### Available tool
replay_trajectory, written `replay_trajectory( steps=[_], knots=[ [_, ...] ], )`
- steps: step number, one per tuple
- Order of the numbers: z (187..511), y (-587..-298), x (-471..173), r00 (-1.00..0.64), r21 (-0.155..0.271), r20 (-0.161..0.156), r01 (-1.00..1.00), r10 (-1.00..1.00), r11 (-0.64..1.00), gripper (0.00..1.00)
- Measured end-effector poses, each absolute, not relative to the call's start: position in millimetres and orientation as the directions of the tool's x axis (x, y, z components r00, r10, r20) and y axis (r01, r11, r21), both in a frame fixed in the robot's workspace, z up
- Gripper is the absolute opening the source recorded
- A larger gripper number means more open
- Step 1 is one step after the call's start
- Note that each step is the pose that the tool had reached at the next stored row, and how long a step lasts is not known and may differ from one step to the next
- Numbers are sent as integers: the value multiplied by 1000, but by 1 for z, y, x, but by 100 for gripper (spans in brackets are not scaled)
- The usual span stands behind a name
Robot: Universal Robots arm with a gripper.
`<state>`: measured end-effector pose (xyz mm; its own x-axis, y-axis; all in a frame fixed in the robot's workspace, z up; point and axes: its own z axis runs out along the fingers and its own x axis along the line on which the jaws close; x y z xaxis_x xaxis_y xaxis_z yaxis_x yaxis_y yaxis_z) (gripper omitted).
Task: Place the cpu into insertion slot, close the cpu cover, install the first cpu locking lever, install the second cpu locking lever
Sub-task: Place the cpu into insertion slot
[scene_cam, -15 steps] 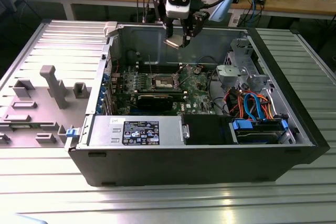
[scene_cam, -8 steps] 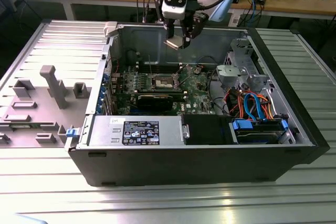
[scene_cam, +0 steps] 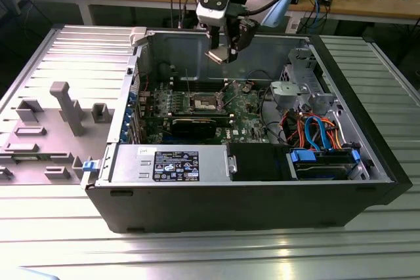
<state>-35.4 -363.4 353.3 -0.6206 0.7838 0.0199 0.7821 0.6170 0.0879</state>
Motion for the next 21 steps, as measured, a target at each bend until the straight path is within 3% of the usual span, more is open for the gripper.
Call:
replay_trajectory(
  steps=[21],
  knots=[
    [352,-363,-35,-500,87,19,864,866,496,54]
  ],
)
